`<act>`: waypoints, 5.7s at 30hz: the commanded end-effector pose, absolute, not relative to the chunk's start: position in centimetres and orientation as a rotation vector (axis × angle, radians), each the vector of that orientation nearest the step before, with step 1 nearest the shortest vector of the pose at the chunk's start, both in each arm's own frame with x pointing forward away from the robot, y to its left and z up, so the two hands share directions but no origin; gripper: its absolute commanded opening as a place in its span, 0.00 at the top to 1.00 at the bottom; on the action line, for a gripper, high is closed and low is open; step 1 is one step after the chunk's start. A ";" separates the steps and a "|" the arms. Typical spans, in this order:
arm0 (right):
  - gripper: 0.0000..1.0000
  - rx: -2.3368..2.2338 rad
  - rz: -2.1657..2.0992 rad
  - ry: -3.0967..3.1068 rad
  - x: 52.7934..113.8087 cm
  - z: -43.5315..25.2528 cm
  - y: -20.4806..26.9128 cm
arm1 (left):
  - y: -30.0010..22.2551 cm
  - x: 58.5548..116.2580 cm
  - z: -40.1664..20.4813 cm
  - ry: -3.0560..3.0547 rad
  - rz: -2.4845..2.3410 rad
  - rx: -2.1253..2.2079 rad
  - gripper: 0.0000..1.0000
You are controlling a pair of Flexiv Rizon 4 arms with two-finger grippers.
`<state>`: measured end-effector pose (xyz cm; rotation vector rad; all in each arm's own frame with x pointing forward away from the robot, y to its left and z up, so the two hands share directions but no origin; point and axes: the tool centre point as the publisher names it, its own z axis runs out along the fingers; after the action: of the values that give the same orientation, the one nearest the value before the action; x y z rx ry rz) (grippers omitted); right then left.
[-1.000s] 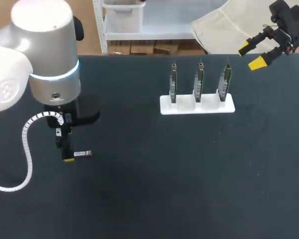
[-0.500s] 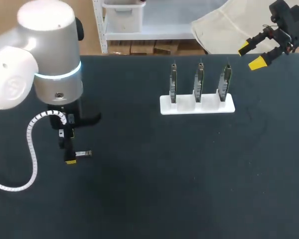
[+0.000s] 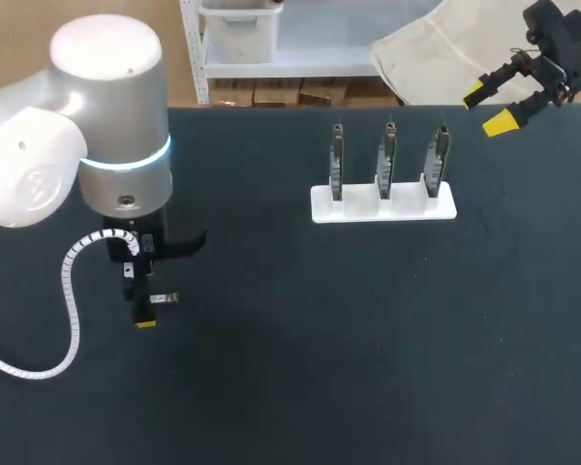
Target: Pick up the optical module with the left hand, and insert it into the network port with the right hand.
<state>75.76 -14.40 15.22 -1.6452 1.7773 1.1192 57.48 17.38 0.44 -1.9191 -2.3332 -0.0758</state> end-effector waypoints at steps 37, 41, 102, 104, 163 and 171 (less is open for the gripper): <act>0.00 -1.645 1.118 1.777 75.7 15.2 -14.4 | 17.3 57.2 -1.5 -2.300 -0.010 -1.867 0.00; 0.00 -1.645 1.118 1.777 75.7 15.2 -14.4 | 17.3 57.3 -1.4 -2.299 -0.014 -1.870 0.00; 0.00 -1.645 1.118 1.777 75.7 15.2 -14.4 | 18.0 57.5 -1.4 -2.321 -0.037 -1.922 1.00; 0.00 -1.645 1.118 1.777 75.7 15.2 -14.4 | 18.0 57.5 -1.5 -2.320 -0.037 -1.921 1.00; 0.00 -1.645 1.118 1.777 75.7 15.2 -14.4 | 9.1 59.2 13.6 -2.635 0.871 -2.242 1.00; 0.00 -1.645 1.118 1.777 75.7 15.2 -14.4 | 4.6 62.8 17.0 -2.661 0.950 -2.385 1.00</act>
<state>75.76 -14.41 15.22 -1.6451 1.7774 1.1192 61.63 6.12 16.66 -2.3548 -2.6740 0.9286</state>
